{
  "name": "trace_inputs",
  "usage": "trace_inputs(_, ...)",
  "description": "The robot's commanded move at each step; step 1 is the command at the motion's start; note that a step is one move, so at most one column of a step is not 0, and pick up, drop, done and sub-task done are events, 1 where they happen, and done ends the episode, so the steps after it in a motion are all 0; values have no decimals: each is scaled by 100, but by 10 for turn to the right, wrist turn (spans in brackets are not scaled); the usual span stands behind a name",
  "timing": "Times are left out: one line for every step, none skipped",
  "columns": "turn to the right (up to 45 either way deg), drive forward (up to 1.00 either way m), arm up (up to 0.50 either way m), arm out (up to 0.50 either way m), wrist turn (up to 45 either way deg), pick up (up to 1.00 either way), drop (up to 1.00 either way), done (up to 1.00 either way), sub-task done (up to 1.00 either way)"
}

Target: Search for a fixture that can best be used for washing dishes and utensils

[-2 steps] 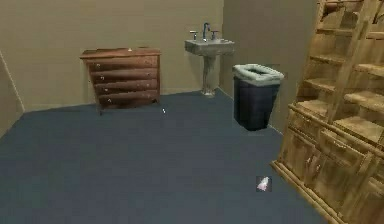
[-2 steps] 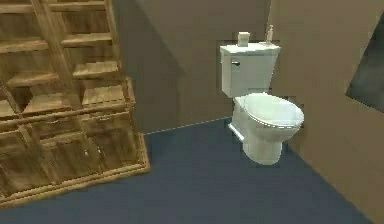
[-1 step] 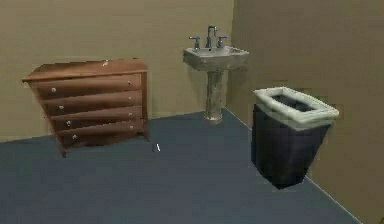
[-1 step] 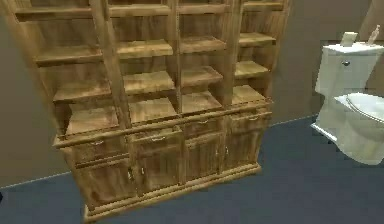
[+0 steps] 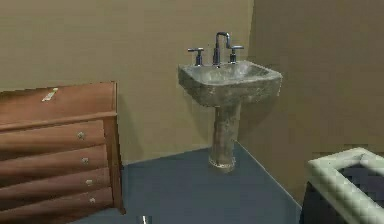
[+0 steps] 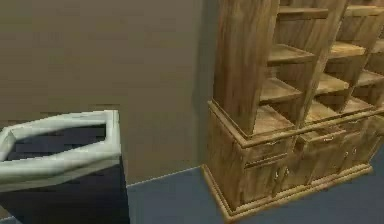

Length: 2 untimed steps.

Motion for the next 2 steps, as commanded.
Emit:
trace_inputs(0, 60, 0, 0, 0, 0, 0, 0, 0)
trace_inputs(150, 0, 0, 0, 0, 0, 0, 0, 0)
